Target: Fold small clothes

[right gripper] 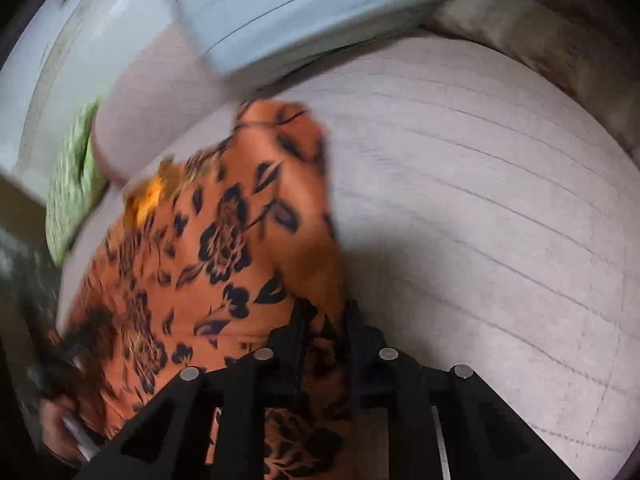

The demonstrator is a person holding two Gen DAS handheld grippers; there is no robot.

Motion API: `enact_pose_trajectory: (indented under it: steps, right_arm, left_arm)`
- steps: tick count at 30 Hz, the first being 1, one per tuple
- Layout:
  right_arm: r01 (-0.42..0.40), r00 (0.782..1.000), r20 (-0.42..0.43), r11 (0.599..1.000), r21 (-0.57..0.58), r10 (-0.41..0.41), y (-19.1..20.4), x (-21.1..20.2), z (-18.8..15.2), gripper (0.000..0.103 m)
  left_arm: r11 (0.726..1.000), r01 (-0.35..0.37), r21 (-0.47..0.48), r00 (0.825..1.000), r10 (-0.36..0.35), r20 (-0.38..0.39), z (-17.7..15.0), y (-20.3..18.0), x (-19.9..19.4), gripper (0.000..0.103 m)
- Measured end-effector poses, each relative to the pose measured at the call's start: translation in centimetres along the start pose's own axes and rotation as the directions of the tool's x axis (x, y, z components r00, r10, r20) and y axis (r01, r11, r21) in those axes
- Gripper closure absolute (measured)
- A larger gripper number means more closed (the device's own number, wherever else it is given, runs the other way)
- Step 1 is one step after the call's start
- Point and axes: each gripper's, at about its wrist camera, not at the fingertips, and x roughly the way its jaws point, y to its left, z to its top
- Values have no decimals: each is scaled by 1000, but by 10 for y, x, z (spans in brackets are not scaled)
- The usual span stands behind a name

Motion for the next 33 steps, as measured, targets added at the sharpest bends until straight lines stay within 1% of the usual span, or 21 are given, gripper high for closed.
enact_pose_trajectory:
  steps: [1, 2, 3, 5, 8, 10, 11, 12, 14, 16, 18, 20, 22, 23, 25, 26, 27, 28, 30, 32, 33]
  right_arm:
    - [-47, 999, -1, 999, 14, 47, -1, -3, 2, 53]
    - [-97, 995, 6, 995, 10, 97, 2, -7, 4, 29]
    - [-109, 993, 47, 994, -7, 109, 7, -14, 9, 26]
    - [-110, 988, 105, 994, -8, 110, 15, -16, 24, 26]
    - [-118, 991, 64, 993, 15, 117, 25, 11, 53, 26]
    - [-69, 997, 15, 996, -64, 70, 43, 33, 65, 27]
    - [-60, 998, 13, 994, -97, 61, 50, 39, 69, 42]
    - [-49, 999, 7, 996, -75, 50, 47, 44, 74, 87]
    - [-83, 997, 5, 991, 109, 83, 11, 53, 80, 91]
    - [-192, 981, 12, 951, 242, 195, -14, 59, 78, 90]
    - [-243, 970, 54, 930, 276, 238, -19, 50, 80, 84]
    - [-203, 978, 88, 949, 242, 187, -10, 39, 85, 80]
    - [-146, 988, 71, 978, 152, 136, 11, 40, 93, 50]
    - [-129, 990, 65, 985, 114, 123, 17, 39, 95, 26]
    - [-68, 996, 66, 998, -5, 68, 41, 46, 104, 26]
    - [-27, 997, 73, 999, -43, 30, 46, 51, 111, 33]
    - [-32, 998, 60, 999, 3, 32, 35, 54, 112, 74]
    - [-49, 998, 41, 994, 100, 45, 18, 61, 118, 87]
    - [-138, 990, 38, 957, 254, 132, -11, 71, 121, 88]
    - [-136, 991, 47, 967, 214, 129, -7, 66, 125, 88]
    - [-150, 988, 68, 966, 209, 139, -6, 60, 127, 82]
  left_arm:
    - [1000, -7, -2, 1000, 7, -6, -1, 1, -1, 12]
    - [1000, -7, -2, 1000, 7, -5, -1, 1, -3, 12]
    - [1000, -7, -3, 1000, 7, -4, -1, 2, -3, 12]
    - [1000, -6, -3, 1000, 6, 1, -3, 2, -3, 12]
    - [1000, -4, -4, 1000, 4, 6, -4, 3, -5, 12]
    - [1000, 5, -7, 1000, -5, 13, -5, 2, -4, 12]
    - [1000, 7, -9, 1000, -7, 16, -5, 2, -4, 12]
    - [1000, 10, -10, 1000, -10, 18, -8, 4, -5, 11]
    - [1000, 13, -11, 1000, -13, 22, -8, 4, -2, 10]
    - [1000, 10, -7, 1000, -9, 27, -8, 3, -2, 10]
    - [1000, 10, -7, 999, -10, 30, -8, 2, -2, 9]
    - [1000, 11, -8, 999, -10, 34, -8, 2, -2, 9]
    - [1000, 6, -6, 999, -6, 36, -8, 1, -2, 9]
    - [1000, 7, -7, 999, -7, 39, -8, 2, -2, 9]
    - [1000, 9, -8, 999, -9, 41, -9, 2, -2, 9]
    - [1000, 9, -9, 999, -9, 43, -9, 2, -3, 9]
    - [1000, 11, -9, 999, -10, 44, -9, 2, -3, 9]
    - [1000, 11, -10, 999, -11, 46, -10, 2, -3, 9]
    - [1000, 7, -7, 999, -7, 52, -10, 2, -3, 9]
    - [1000, 5, -6, 999, -5, 53, -10, 2, -2, 9]
    - [1000, 5, -6, 999, -5, 53, -10, 2, -2, 9]
